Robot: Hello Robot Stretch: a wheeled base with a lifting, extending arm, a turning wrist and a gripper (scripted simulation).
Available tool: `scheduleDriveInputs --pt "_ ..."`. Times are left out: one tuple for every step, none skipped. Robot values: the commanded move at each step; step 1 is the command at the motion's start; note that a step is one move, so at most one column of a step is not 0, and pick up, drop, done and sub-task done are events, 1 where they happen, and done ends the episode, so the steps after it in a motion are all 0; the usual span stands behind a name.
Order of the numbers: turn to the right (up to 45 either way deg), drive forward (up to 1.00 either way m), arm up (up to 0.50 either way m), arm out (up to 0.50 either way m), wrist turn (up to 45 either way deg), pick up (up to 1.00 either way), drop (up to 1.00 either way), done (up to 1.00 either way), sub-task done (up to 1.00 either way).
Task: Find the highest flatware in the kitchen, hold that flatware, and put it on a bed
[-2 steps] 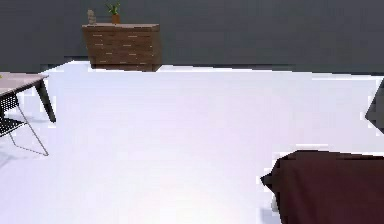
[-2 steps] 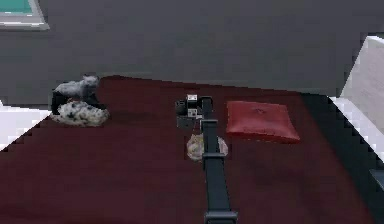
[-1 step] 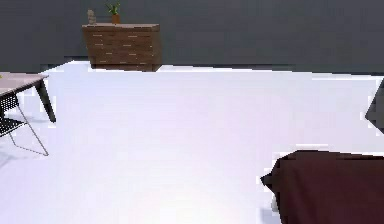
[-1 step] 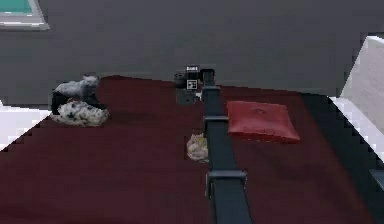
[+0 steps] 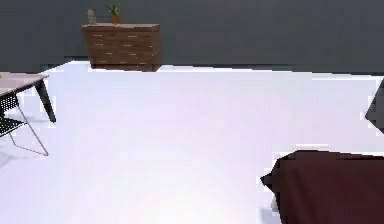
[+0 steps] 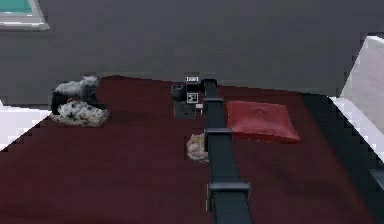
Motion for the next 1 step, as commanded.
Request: scheduleDriveInputs --pt "0.0 0.00 0.00 0.00 0.0 0.00 0.00 1.00 0.00"
